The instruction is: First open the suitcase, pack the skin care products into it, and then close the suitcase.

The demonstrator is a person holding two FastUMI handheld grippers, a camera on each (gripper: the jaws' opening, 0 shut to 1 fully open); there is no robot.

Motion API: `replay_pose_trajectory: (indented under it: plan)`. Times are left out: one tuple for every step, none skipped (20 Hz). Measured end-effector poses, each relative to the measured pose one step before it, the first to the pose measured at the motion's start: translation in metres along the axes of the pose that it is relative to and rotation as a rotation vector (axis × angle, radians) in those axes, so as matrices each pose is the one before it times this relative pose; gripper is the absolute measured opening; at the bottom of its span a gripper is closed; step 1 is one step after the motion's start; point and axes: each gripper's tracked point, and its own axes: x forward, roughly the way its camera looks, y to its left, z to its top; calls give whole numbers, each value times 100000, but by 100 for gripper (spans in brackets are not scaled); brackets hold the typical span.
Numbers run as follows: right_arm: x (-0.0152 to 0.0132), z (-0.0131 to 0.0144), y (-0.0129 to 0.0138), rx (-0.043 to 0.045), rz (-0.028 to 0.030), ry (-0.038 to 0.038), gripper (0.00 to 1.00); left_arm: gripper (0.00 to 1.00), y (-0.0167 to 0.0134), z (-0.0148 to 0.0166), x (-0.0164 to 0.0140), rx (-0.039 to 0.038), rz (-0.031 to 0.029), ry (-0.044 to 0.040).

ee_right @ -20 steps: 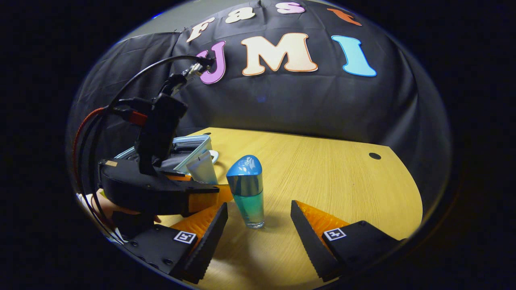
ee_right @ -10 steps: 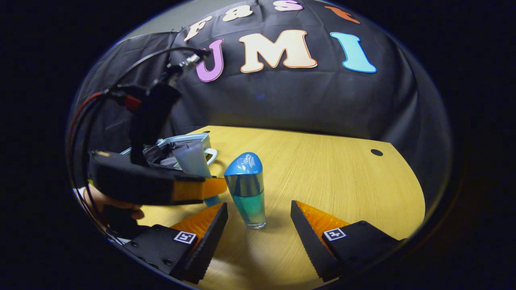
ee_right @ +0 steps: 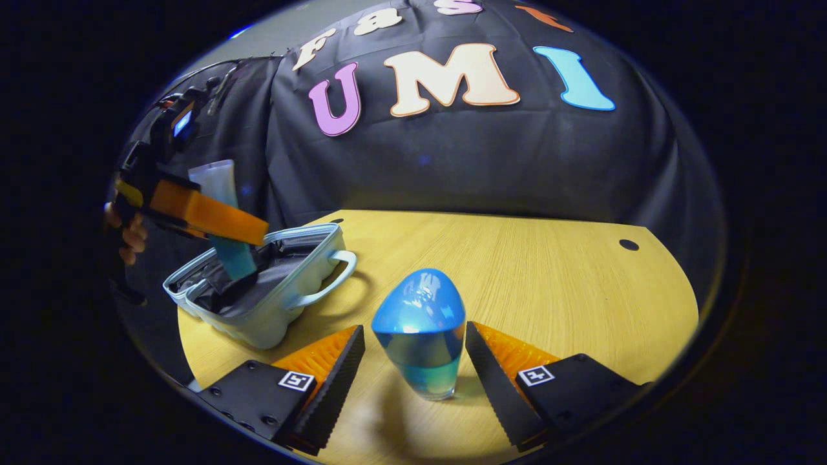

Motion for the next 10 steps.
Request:
replay_pose_trajectory:
  plan:
    - [397,10,45,-65,-55,-110,95,22,2262,-323,-518,-205,3888,2550]
    - [298,30,-109,-92,-517,-255,98,22,2425,-549,-211,26,3778,2978]
    - [189,-39,-53,-91,-379,-197,95,22,1918,-520,79,61,2639,2743]
    - [151,-162,-165,-371,-870,361,98,22,1503,-841,352,-34,1666,4115]
    - [263,-169,-127,-631,-701,492,98,22,1334,-949,378,-831,1557,4403]
    - [131,-121,-186,-876,-1152,341,93,21,1151,-913,356,-1375,1170,3962]
    - [46,-237,-18,-680,-379,180,88,22,581,-709,399,-1882,6,3127]
    - [84,-178,-164,-486,-1219,875,76,22,334,-757,556,-1571,-353,3402]
    - [231,-386,-591,-911,-2403,808,66,22,169,-747,594,-1136,-877,3260]
    - [-200,113,12,382,-265,171,53,22,276,-891,507,-1651,-437,4700]
